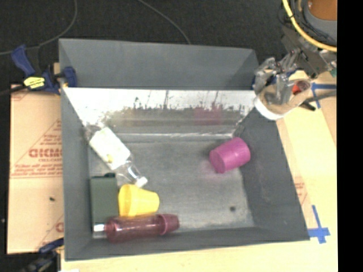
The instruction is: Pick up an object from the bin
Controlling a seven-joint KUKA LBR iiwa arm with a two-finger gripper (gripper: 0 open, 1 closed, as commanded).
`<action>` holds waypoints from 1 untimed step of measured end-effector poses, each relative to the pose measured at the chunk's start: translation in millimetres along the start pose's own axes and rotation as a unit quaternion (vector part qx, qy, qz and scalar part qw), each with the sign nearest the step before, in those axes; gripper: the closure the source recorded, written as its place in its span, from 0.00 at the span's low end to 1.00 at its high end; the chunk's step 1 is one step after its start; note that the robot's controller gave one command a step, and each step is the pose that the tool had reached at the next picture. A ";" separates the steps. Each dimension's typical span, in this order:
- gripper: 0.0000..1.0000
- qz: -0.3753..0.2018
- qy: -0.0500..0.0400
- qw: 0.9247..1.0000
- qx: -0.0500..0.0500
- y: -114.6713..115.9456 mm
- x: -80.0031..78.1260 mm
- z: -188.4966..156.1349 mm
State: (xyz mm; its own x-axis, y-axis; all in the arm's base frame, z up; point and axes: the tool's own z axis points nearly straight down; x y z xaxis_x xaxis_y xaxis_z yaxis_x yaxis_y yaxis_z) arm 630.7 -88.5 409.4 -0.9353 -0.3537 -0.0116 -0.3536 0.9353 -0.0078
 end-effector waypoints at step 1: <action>0.00 0.122 0.001 0.992 0.000 72.5 25.3 -39.0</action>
Offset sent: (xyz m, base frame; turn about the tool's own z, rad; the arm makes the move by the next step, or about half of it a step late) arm 0.0176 0.0120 0.0606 0.0402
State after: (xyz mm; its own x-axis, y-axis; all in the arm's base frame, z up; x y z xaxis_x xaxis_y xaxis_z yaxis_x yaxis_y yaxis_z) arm 580.8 -29.5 447.5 -0.9932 -0.1157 -0.0118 -0.1157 0.9933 -0.0042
